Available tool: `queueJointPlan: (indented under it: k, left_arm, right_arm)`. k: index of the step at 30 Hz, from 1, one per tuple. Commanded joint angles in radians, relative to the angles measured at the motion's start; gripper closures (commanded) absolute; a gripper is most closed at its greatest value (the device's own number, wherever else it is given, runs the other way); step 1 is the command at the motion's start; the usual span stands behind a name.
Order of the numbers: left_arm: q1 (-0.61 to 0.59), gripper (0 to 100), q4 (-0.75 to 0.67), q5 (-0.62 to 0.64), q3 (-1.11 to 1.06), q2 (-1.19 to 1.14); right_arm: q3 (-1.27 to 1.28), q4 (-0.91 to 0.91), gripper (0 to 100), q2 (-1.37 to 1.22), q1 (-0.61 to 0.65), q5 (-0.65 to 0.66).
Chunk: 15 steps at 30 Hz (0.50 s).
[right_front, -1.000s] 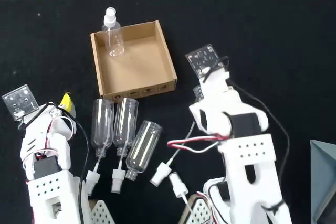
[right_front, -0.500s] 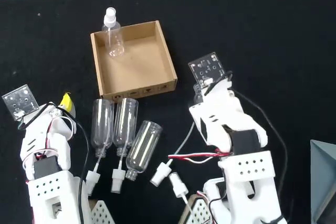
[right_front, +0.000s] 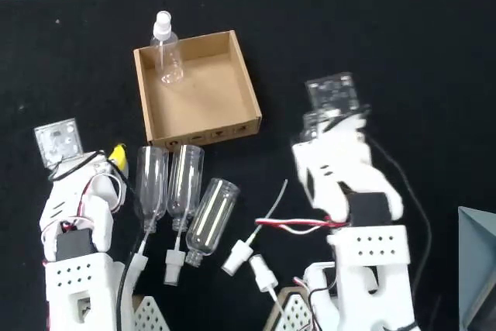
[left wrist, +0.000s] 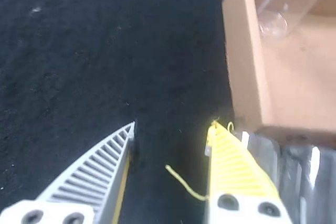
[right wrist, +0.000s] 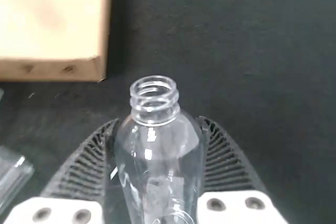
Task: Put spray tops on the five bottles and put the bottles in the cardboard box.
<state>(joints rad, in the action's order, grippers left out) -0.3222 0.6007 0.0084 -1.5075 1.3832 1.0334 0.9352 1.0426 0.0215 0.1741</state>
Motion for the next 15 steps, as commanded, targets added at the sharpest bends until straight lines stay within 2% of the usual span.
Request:
queueJointPlan:
  k: [1,9,15]
  left_arm:
    - [0.087,79,0.115,-0.071,0.151,0.012]
    - [0.28,79,0.307,-0.15,0.302,0.003]
    - [0.479,79,0.446,-0.23,0.363,0.002]
  right_arm:
    - [-0.013,-0.043,92.4,0.033,-0.091,-0.046]
    - [-0.013,-0.066,92.4,0.033,-0.184,-0.114]
    - [-0.012,-0.095,92.4,0.033,-0.242,-0.158]
